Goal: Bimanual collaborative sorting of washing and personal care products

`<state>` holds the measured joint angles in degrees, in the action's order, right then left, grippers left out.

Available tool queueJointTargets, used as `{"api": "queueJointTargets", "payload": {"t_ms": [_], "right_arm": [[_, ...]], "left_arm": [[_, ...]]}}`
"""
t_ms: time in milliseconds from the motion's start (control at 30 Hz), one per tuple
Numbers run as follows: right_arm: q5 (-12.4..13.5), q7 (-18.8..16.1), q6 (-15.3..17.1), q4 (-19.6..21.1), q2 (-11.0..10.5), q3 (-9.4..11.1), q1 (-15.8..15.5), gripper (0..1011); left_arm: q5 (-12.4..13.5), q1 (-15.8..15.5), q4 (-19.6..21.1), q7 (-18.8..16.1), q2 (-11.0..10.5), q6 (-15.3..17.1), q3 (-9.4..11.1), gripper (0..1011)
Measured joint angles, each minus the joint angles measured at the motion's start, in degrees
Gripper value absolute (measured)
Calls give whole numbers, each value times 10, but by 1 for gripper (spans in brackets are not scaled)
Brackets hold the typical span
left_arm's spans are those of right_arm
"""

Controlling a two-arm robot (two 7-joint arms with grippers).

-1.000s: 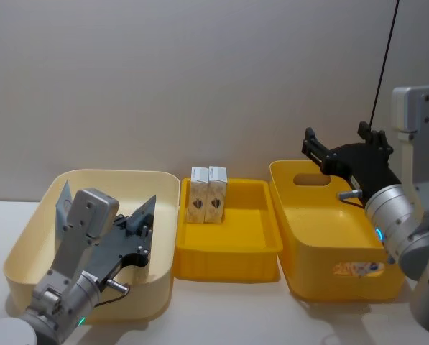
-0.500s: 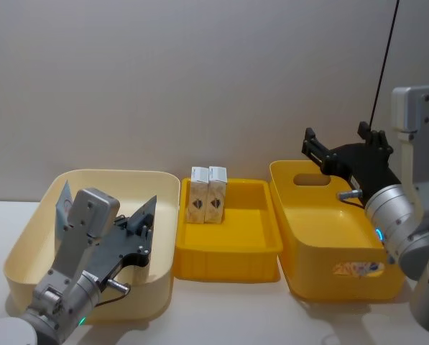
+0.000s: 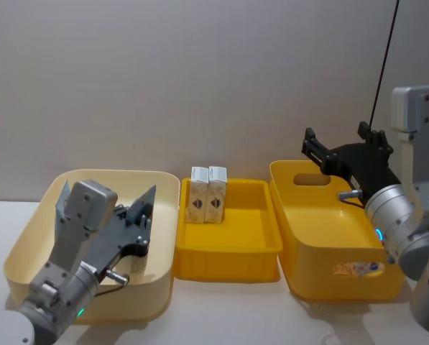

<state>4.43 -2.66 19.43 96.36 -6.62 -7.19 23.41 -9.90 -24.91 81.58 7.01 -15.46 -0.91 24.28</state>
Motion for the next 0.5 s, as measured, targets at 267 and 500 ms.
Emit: {"api": "queueJointTargets", "payload": {"t_ms": [267,500], "right_arm": [[0,0,0,0,0,0,0,1001],[0,0,0,-1,0,0,0,1002]], "left_arm": [[9,-9,19,2,-2,-18,-5,140],[16,-23,47,8,-4,-34,-11,139]]}}
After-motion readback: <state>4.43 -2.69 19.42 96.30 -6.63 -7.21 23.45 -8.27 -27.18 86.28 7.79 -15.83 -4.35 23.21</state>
